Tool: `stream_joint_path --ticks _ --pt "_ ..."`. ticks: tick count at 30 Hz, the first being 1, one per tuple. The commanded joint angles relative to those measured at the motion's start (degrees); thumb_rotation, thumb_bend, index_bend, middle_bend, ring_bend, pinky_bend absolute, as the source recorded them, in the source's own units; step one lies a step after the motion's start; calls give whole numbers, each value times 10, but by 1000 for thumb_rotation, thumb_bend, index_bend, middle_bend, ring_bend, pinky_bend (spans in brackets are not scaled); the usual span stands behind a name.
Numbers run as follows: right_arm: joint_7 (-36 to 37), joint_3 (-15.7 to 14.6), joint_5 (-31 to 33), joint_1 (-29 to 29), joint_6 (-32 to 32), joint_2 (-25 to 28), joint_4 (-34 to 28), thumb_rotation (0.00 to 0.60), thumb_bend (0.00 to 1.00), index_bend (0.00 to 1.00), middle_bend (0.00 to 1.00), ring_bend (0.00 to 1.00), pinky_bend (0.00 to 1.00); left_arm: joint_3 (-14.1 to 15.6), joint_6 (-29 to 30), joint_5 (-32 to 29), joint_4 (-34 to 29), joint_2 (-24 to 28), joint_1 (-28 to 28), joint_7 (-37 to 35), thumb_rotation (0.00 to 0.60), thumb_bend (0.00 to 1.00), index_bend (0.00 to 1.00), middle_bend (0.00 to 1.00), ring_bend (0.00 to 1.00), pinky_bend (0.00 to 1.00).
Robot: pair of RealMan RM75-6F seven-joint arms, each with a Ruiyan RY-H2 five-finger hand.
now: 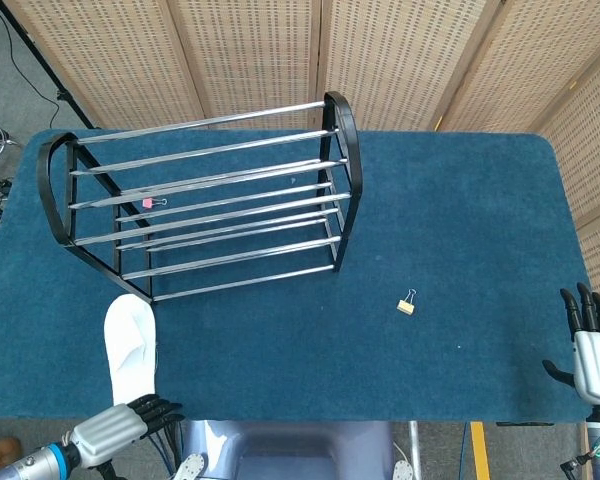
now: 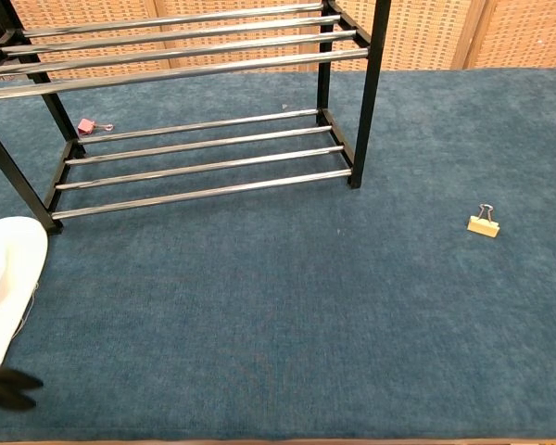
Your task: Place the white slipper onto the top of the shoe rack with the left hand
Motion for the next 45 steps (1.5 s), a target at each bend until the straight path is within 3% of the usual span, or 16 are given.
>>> stream_joint_path --ticks 1,9,12,16,23,31,45 --pt "0 0 0 0 0 0 0 600 0 0 0 0 0 -19 99 8 34 4 44 -23 600 0 0 0 0 0" --pt "5 -2 -2 0 -2 1 -1 600 0 0 0 0 0 -141 225 -175 59 -64 176 131 600 0 0 0 0 0" --pt "8 -2 -4 0 -1 2 -2 600 0 0 0 0 0 -163 231 -221 56 -83 197 162 600 0 0 0 0 0" --pt "10 -2 -4 0 -1 4 -2 600 0 0 0 0 0 -175 234 -241 56 -94 208 189 600 0 0 0 0 0" --pt "18 -1 -8 -3 5 8 -4 600 0 0 0 0 0 -216 246 -299 85 -164 237 247 600 0 0 0 0 0" --pt "25 -2 -11 -3 4 11 -5 600 0 0 0 0 0 -257 226 -329 112 -227 233 269 600 0 0 0 0 0" --pt "34 -2 -10 -4 2 16 -7 600 0 0 0 0 0 -299 215 -356 166 -300 229 274 600 0 78 0 3 60"
